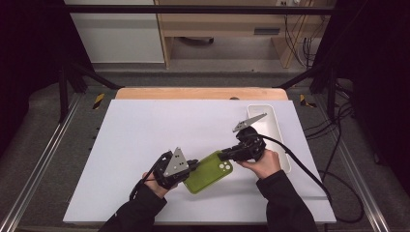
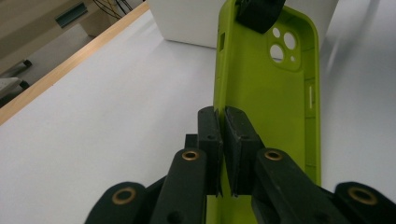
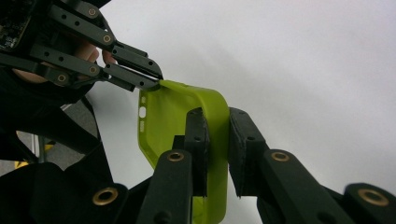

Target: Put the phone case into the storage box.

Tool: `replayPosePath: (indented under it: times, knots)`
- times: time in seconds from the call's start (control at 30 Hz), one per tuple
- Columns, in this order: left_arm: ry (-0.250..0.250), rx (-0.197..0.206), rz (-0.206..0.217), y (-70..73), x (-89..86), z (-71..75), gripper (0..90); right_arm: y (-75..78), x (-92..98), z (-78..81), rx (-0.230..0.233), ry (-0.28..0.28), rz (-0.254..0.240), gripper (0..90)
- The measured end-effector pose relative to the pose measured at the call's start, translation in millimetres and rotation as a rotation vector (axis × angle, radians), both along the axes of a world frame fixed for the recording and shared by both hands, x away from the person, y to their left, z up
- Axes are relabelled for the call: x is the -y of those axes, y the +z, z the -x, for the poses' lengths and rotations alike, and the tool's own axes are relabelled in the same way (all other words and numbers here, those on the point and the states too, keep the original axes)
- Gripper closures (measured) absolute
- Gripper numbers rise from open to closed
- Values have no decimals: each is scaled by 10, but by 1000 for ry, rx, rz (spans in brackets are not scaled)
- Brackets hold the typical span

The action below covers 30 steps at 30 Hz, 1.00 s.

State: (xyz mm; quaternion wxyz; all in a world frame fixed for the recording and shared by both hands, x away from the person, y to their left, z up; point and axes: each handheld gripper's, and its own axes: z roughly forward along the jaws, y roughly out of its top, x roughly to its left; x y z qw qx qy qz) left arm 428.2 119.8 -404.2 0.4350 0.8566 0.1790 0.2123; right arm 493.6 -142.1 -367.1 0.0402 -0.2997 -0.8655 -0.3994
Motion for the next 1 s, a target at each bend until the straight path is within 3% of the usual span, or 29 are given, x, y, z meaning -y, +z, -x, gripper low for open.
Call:
replayPosePath:
  times: [0.13,0.57,1.0]
  knots:
    - [12,-23,45,13,-27,-12,830,3,0,2,8,-4,-2,795]
    - [102,-104,232,92,-237,-119,456,74,66,18,81,-32,22,795]
    - [149,-108,342,63,-438,-213,137,201,192,72,164,-48,31,795]
